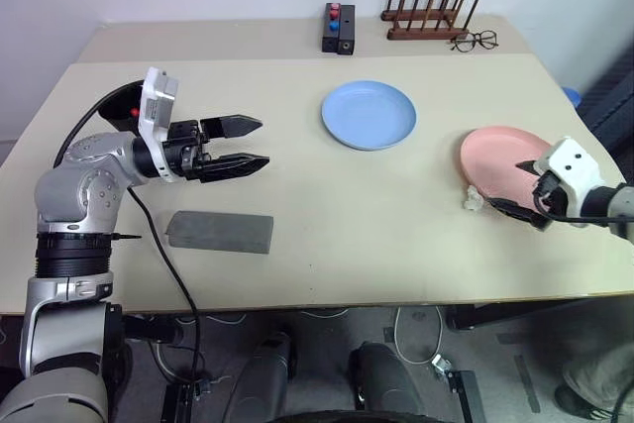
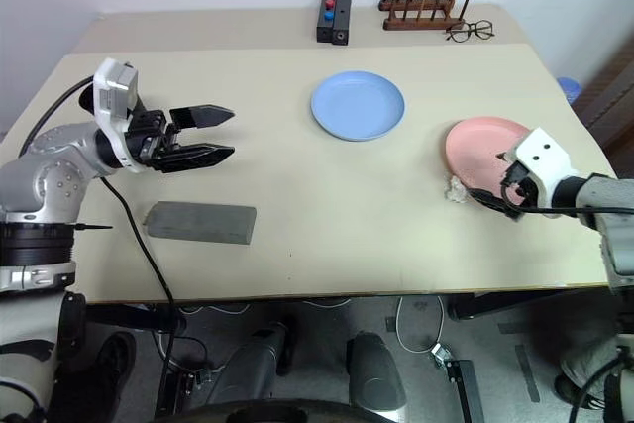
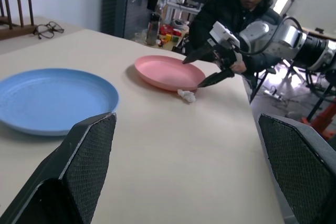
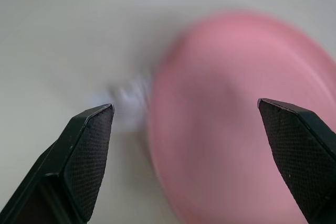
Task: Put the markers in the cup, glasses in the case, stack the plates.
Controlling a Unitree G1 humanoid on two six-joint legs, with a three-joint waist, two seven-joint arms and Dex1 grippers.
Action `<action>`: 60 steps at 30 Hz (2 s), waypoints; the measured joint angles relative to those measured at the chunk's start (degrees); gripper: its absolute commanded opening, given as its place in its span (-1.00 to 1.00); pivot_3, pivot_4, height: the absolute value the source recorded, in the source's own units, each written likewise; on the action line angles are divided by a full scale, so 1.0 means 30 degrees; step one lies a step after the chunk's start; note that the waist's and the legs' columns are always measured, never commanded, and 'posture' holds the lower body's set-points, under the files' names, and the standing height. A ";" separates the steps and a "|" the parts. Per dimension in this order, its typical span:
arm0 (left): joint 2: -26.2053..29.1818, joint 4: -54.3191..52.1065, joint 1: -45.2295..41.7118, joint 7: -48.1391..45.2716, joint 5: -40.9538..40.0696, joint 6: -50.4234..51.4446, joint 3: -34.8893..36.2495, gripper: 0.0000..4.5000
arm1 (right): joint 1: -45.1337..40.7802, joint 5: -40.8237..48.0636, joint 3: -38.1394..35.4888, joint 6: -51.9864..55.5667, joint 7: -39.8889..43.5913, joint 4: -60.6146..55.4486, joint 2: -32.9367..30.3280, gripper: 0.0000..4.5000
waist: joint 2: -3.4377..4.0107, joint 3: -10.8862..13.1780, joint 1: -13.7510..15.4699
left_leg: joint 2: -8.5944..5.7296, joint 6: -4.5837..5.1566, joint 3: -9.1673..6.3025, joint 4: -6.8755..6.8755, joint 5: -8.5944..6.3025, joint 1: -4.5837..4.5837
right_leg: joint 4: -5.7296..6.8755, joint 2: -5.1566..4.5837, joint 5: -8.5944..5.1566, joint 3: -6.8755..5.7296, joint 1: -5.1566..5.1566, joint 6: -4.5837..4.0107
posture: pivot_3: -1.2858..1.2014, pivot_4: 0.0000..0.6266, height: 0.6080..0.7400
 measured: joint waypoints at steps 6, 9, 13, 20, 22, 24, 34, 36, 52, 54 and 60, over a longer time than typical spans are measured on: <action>0.0003 0.0043 0.0058 -0.0200 0.0325 -0.0884 -0.0289 1.00 | -0.0941 -0.0900 0.0989 -0.1832 0.0843 0.2038 0.0134 0.38 | 0.0011 -0.0002 -0.0092 | 0.0011 -0.0001 0.0017 -0.0011 0.0000 0.0013 | 0.0000 0.0008 0.0000 0.0010 -0.0002 -0.0001 | 0.03 -0.52 0.96; 0.0057 0.0048 0.0214 -0.0345 0.0406 -0.1040 -0.0529 1.00 | -0.0745 -0.1290 0.1698 -0.2239 0.1518 0.2049 0.0125 -0.29 | 0.0010 -0.0001 -0.0014 | 0.0007 0.0000 0.0009 -0.0016 -0.0001 0.0003 | -0.0007 0.0012 -0.0001 0.0005 -0.0001 -0.0001 | 0.03 -0.52 0.96; 0.0313 0.0052 0.0291 -0.0355 0.0399 -0.1029 -0.0522 1.00 | -0.1166 -0.2065 0.2266 -0.2956 0.1094 0.2579 0.0297 -0.99 | 0.0011 -0.0001 -0.0007 | 0.0002 0.0000 0.0011 -0.0002 -0.0001 0.0009 | -0.0006 0.0005 0.0001 0.0006 0.0005 0.0002 | 0.03 -0.52 0.96; 0.0412 0.0046 0.0682 -0.0250 0.0236 -0.1075 -0.0321 1.00 | -0.3433 -0.2712 0.2521 -0.3180 0.0357 0.3714 0.0774 -0.99 | 0.0022 0.0005 -0.0083 | 0.0009 -0.0003 0.0012 -0.0017 -0.0001 0.0010 | -0.0006 0.0000 0.0000 0.0015 -0.0007 -0.0001 | 0.03 -0.52 0.96; 0.0211 0.0048 0.0680 0.0157 0.0121 -0.1325 0.0054 1.00 | -0.4643 -0.2947 0.2501 -0.3446 -0.0410 0.4216 0.1011 -0.99 | 0.0025 0.0006 -0.0070 | 0.0011 -0.0003 0.0011 -0.0021 -0.0002 0.0010 | -0.0006 -0.0001 0.0000 0.0015 -0.0011 -0.0002 | 0.03 -0.52 0.96; -0.0039 0.0179 0.0677 0.0714 0.0201 -0.2053 0.0317 1.00 | -0.5788 -0.3029 0.2412 -0.3774 -0.1216 0.4599 0.1481 -0.99 | 0.0024 0.0006 -0.0053 | 0.0010 -0.0003 0.0011 -0.0022 -0.0002 0.0010 | -0.0010 -0.0009 0.0000 0.0014 -0.0007 -0.0002 | 0.03 -0.52 0.96; -0.0896 0.0886 0.1545 0.4300 0.2137 -0.5926 0.0828 1.00 | -0.8150 -0.3126 0.4248 -0.3655 -0.3224 0.1862 0.7685 -0.99 | 0.0023 0.0007 -0.0075 | 0.0011 -0.0007 0.0005 -0.0031 0.0001 0.0004 | -0.0001 0.0020 0.0002 0.0019 -0.0026 0.0002 | 0.03 -0.52 0.96; -0.1064 0.0913 0.1849 0.5116 0.2280 -0.6129 0.1061 1.00 | -0.8375 -0.3130 0.4691 -0.3487 -0.3416 0.1510 0.8604 -0.99 | 0.0023 0.0007 0.0016 | -0.0007 -0.0006 -0.0003 -0.0018 0.0001 -0.0001 | -0.0001 0.0011 0.0005 0.0015 -0.0019 0.0007 | 0.03 -0.52 0.96; -0.1977 -0.2153 0.4674 0.8378 0.1823 -0.5804 0.1661 1.00 | -1.0415 -0.5212 0.6948 -0.5934 -0.4625 0.5815 1.1006 -0.39 | 0.0019 0.0005 -0.0079 | -0.0002 -0.0014 -0.0015 -0.0027 0.0007 0.0013 | 0.0008 0.0026 0.0006 0.0013 -0.0019 0.0004 | 0.03 -0.52 0.96; -0.2031 -0.2431 0.4673 0.8502 0.1745 -0.5741 0.1650 1.00 | -1.0905 -0.5210 0.6806 -0.6265 -0.5051 0.6160 1.1084 0.06 | 0.0019 0.0005 -0.0082 | -0.0001 -0.0014 -0.0014 -0.0037 0.0007 0.0019 | 0.0008 0.0027 0.0005 0.0014 -0.0020 0.0001 | 0.03 -0.52 0.96; -0.2046 -0.2535 0.5004 0.8254 0.1640 -0.5602 0.1398 1.00 | -1.0955 -0.4796 0.6226 -0.6591 -0.5037 0.6173 1.1041 0.98 | 0.0019 0.0005 -0.0069 | -0.0004 -0.0014 -0.0013 -0.0037 0.0007 0.0020 | 0.0007 0.0025 0.0005 0.0013 -0.0013 0.0002 | 0.03 -0.52 0.96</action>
